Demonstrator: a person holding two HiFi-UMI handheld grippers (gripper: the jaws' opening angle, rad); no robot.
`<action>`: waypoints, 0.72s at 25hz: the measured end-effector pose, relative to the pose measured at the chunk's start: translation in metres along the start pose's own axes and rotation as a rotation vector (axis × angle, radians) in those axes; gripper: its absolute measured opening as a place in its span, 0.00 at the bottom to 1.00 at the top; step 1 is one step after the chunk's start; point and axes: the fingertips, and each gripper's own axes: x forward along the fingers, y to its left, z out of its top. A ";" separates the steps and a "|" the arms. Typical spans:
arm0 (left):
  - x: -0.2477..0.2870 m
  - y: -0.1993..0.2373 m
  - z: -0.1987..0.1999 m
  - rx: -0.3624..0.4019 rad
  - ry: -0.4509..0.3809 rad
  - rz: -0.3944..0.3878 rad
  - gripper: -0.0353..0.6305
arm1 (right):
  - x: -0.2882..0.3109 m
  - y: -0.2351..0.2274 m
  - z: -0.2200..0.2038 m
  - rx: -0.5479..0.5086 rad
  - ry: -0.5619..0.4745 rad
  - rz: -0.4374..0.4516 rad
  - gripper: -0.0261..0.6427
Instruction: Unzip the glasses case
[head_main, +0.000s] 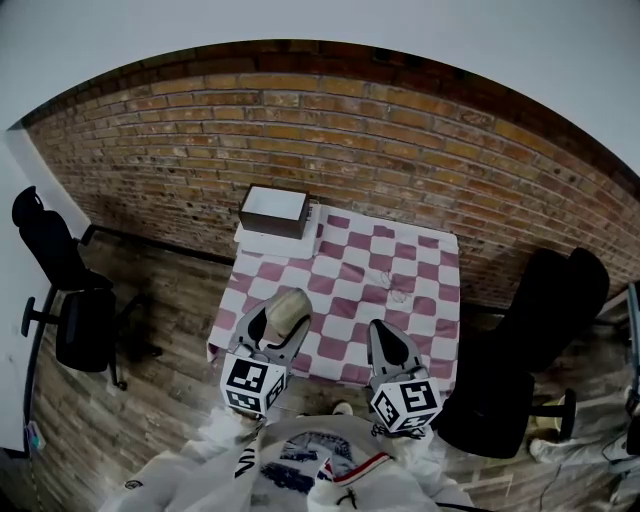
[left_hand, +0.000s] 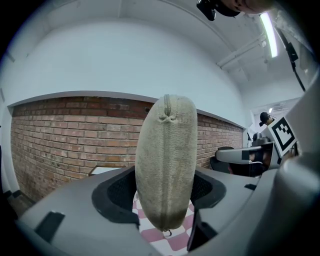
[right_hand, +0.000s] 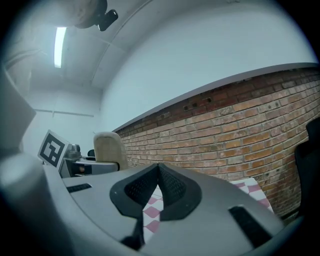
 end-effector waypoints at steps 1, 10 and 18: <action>0.004 -0.002 0.002 0.001 -0.001 0.000 0.48 | 0.001 -0.004 0.001 0.001 0.001 0.006 0.06; 0.041 -0.014 0.020 -0.027 -0.016 0.011 0.48 | 0.011 -0.039 0.008 0.007 0.001 0.060 0.06; 0.072 -0.038 0.023 -0.052 -0.022 0.010 0.48 | 0.011 -0.073 0.007 0.001 0.020 0.096 0.06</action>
